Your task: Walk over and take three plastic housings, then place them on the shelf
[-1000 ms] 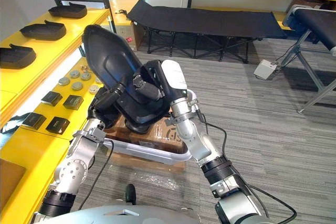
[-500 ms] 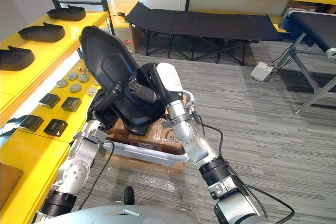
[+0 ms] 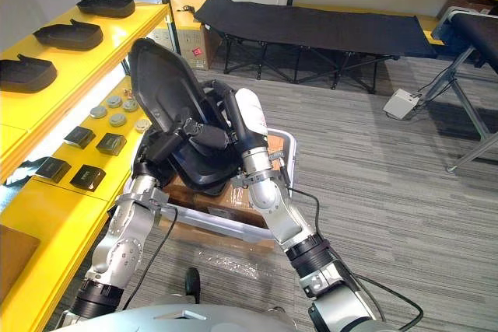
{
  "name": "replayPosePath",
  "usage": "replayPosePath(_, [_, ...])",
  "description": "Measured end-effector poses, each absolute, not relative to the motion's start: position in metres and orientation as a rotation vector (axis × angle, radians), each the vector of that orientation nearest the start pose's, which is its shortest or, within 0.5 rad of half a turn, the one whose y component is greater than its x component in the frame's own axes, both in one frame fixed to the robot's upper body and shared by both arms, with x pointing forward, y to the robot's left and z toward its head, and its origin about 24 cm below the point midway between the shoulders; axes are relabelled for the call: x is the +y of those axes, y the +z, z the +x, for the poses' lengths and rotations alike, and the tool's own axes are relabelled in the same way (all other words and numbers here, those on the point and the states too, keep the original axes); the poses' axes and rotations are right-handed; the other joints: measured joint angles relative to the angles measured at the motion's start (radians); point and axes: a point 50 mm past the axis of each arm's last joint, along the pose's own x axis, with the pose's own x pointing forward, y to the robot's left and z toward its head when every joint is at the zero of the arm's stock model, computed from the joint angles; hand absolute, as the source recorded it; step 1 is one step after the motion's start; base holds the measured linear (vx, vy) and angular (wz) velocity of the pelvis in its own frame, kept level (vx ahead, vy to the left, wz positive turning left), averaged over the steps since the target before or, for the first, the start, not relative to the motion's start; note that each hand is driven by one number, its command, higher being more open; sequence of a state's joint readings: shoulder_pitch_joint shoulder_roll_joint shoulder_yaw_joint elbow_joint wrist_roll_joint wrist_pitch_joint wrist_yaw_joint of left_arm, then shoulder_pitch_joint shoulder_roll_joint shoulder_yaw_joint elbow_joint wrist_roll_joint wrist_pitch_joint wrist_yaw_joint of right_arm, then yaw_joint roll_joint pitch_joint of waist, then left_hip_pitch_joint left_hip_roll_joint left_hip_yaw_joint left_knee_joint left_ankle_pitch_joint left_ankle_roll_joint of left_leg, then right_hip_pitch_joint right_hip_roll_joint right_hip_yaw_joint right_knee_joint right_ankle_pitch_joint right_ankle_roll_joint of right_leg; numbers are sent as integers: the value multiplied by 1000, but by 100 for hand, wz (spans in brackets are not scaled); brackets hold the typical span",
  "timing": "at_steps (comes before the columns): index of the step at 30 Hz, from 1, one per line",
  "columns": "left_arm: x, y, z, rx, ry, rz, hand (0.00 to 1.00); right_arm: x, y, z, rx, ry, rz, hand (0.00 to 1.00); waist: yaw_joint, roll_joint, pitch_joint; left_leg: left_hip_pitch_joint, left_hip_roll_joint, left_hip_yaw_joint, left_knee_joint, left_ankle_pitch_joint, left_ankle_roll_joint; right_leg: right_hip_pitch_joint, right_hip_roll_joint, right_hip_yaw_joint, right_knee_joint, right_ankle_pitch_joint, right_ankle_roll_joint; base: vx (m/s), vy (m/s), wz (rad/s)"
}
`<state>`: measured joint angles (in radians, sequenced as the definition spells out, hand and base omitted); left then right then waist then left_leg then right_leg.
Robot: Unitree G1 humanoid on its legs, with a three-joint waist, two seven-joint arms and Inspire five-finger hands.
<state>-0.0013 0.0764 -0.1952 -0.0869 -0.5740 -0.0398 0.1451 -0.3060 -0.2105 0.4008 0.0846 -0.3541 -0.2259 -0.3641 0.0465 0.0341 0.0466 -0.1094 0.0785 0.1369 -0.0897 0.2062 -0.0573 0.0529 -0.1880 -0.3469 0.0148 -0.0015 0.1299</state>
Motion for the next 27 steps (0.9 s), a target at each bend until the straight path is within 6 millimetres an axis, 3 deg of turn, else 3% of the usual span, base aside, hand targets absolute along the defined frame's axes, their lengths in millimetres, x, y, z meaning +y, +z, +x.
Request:
replayPosePath(2, [125,60,251,-47,3,-311,0,-86,115,284,-516,74,-378,100,-2,-15,10,8,3,17,0,1,2,-2,-1,16,1,3,4,-1,-14,-18])
replayPosePath(6, [136,60,251,-63,66,-241,0,-95,111,286,-475,44,-360,100,-14,-16,10,13,4,24,0,-3,-4,-2,-1,23,1,0,-1,-6,-4,-8])
replayPosePath(7, [150,57,247,-78,198,-70,0,-110,97,277,-389,47,-300,100,-20,-16,10,15,5,31,0,-4,-5,-2,-1,28,1,1,1,3,-5,-9])
replayPosePath(8, [158,55,244,-76,254,-31,0,-115,90,274,-347,37,-283,100,-24,-16,10,18,6,34,0,-5,-6,-2,0,31,1,1,1,9,-5,-12])
replayPosePath(12, [176,51,238,-61,375,-15,0,-139,70,264,-241,-41,-254,100,-23,-18,9,21,9,47,0,-9,-9,-6,1,40,0,0,0,-2,-3,-7])
replayPosePath(15, [189,55,219,-137,557,-15,0,-157,42,244,-97,-83,-69,100,-27,-24,9,26,9,55,0,-20,-11,-5,0,52,0,-1,-1,19,-1,-11])
replayPosePath(18, [196,66,210,-229,624,-30,0,-170,27,231,-25,-131,33,100,-29,-25,9,28,10,59,0,-22,-11,-6,0,54,-1,-1,-1,9,0,-3])
replayPosePath(22, [201,77,199,-314,647,-38,0,-172,23,227,-8,-159,105,100,-34,-27,7,31,14,66,0,-23,-12,-5,0,58,-1,-1,-1,-3,3,-2])
replayPosePath(27, [204,66,187,-263,654,-21,0,-168,19,223,7,-156,145,100,-34,-32,1,31,16,63,0,-23,-12,-1,0,53,-2,-1,-1,-1,0,2])
